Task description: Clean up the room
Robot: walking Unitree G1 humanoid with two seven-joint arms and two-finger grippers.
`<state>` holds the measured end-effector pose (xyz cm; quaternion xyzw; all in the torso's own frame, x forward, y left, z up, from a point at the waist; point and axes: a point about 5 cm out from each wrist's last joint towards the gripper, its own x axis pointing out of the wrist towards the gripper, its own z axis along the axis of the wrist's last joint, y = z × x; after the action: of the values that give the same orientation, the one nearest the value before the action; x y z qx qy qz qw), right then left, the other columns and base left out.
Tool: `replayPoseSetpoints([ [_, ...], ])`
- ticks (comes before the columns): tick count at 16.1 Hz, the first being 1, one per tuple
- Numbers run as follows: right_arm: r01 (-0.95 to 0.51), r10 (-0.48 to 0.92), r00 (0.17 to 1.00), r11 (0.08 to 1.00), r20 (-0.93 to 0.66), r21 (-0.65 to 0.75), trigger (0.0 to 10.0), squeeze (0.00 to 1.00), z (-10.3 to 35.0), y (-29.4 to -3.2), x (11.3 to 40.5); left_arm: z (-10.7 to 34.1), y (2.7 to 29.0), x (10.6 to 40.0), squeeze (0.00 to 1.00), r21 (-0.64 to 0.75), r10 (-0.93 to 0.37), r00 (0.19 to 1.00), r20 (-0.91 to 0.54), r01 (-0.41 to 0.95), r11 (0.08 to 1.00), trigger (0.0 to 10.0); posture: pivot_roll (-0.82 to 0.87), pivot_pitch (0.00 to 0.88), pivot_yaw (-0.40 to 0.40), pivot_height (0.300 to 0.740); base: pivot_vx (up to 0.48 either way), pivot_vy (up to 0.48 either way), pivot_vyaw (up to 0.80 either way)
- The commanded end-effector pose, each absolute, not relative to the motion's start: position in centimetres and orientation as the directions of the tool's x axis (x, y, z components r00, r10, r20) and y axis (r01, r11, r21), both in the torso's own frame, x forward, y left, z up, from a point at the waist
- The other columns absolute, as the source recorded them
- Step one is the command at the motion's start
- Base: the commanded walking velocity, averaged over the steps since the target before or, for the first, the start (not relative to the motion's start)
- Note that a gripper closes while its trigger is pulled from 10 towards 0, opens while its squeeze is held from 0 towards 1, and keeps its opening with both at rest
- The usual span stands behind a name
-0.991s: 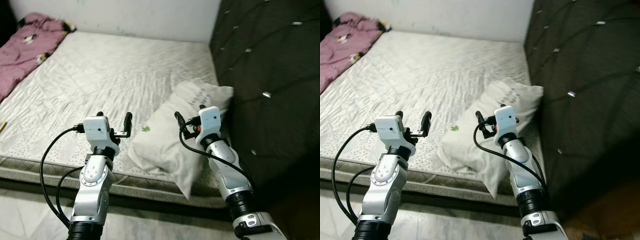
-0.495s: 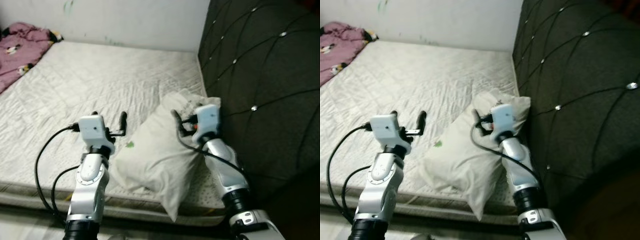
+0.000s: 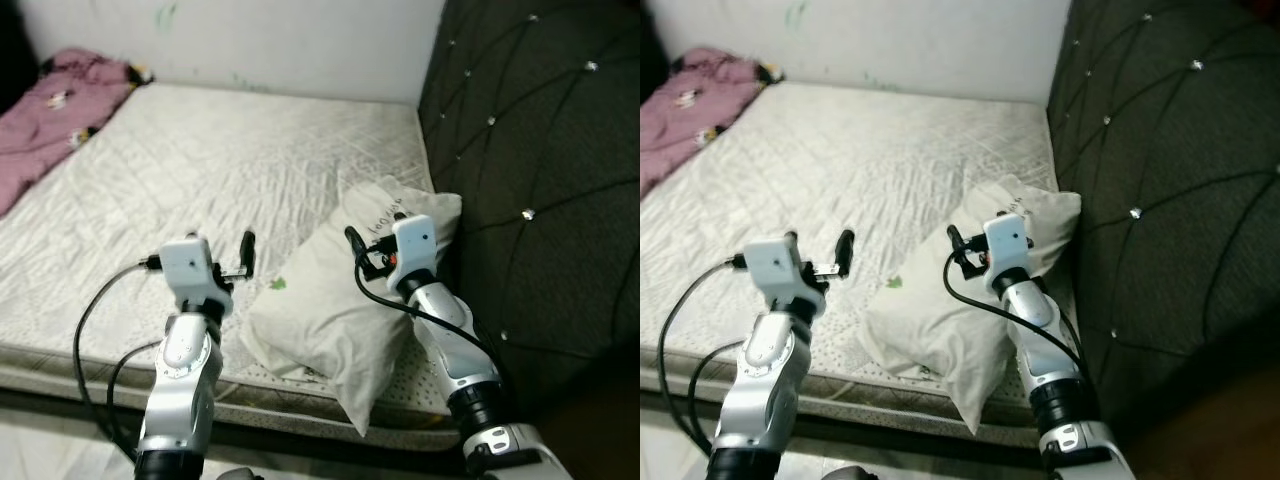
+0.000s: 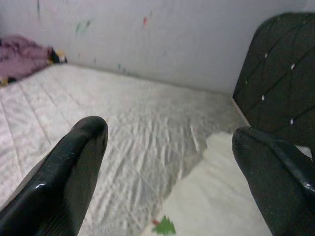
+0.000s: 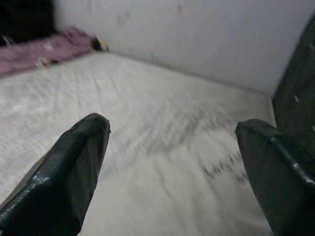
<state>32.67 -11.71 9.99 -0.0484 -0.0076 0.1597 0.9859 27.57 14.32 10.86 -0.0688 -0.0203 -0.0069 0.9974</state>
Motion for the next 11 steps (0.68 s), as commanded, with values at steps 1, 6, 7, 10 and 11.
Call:
replayPoseSetpoints([
  [1, -0.307, 0.308, 0.951, 0.947, -0.003, -0.097, 10.0, 0.0, 9.8, -11.8, 32.8, 10.7, 15.1, 27.4, 0.0, -0.14, 0.025, 0.999, 0.021, -0.022, 0.99, 10.0, 0.01, 0.0, -0.005, 0.74, 0.0, 0.0, 0.0],
  [6, -0.325, 0.324, 0.946, 0.942, -0.027, -0.078, 10.0, 0.0, 8.9, -11.0, 32.0, 10.6, 17.1, 27.3, 0.0, -0.086, 0.07, 0.997, 0.013, -0.068, 0.994, 10.0, 0.02, 0.0, -0.012, 0.74, 0.0, 0.258, 0.0],
  [7, -0.311, 0.31, 0.95, 0.949, -0.032, -0.057, 10.0, 0.0, 8.7, -11.2, 31.9, 10.4, 16.5, 26.9, 0.0, -0.086, 0.052, 0.999, 0.011, -0.051, 0.995, 10.0, 0.02, 0.0, -0.008, 0.74, 0.0, 0.0, 0.0],
  [10, -0.309, 0.308, 0.951, 0.949, -0.028, -0.053, 10.0, 0.0, 8.8, -11.0, 32.1, 10.4, 15.4, 26.6, 0.0, -0.082, 0.023, 1.0, 0.014, -0.022, 0.996, 10.0, 0.02, 0.0, -0.006, 0.74, 0.0, 0.0, 0.0],
  [11, -0.311, 0.31, 0.95, 0.949, -0.031, -0.055, 10.0, 0.0, 8.8, -11.0, 32.2, 10.6, 15.5, 26.8, 0.0, -0.081, 0.024, 1.0, 0.019, -0.022, 0.996, 10.0, 0.02, 0.0, -0.007, 0.74, 0.0, 0.0, 0.0],
])
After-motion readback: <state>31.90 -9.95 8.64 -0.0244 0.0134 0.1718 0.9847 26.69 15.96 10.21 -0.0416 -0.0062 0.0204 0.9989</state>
